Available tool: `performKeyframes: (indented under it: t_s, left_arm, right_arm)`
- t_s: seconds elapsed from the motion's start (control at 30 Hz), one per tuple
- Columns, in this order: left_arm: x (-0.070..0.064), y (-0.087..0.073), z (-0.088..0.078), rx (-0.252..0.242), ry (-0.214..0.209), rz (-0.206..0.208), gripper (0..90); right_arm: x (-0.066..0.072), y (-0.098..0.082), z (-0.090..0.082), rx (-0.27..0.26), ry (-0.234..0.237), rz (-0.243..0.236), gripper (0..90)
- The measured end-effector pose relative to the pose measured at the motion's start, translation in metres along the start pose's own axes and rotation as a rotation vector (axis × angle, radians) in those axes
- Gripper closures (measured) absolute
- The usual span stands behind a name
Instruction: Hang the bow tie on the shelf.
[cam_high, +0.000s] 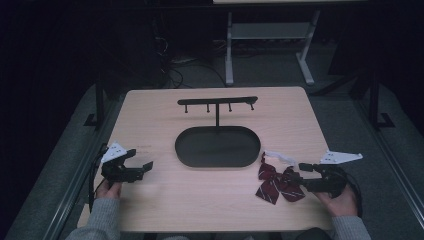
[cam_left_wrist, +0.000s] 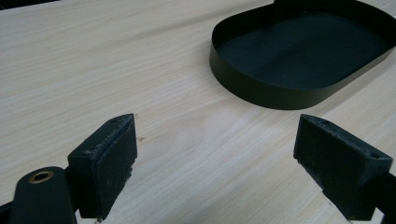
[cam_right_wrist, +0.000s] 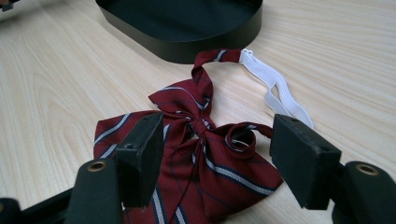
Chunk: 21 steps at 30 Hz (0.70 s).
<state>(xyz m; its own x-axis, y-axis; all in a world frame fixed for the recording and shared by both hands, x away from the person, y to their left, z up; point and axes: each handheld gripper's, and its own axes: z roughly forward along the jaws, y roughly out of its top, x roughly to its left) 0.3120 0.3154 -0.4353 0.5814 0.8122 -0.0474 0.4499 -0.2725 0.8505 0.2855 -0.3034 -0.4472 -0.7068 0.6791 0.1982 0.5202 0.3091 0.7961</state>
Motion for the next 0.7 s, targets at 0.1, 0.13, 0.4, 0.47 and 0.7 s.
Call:
performKeyframes:
  t_s: [0.1, 0.13, 0.4, 0.47, 0.7]
  left_arm:
    - [0.001, 0.000, 0.000, 0.004, -0.002, -0.009, 13.0]
    - [0.001, 0.000, 0.001, 0.001, -0.004, -0.011, 13.0]
    - [0.001, -0.001, -0.001, 0.001, -0.008, -0.005, 13.0]
    - [0.002, -0.001, -0.001, -0.002, -0.011, -0.013, 13.0]
    - [0.002, -0.002, -0.004, -0.012, -0.006, -0.016, 13.0]
  right_arm:
    - [0.001, 0.001, 0.000, 0.002, 0.000, 0.001, 34.7]
    - [0.001, 0.001, 0.001, 0.001, 0.003, -0.001, 34.8]
    - [0.008, 0.012, 0.003, -0.008, -0.003, -0.029, 36.3]
    - [0.008, 0.016, 0.004, -0.006, 0.008, -0.032, 37.1]
    - [0.008, 0.039, 0.015, 0.052, 0.014, -0.067, 45.6]
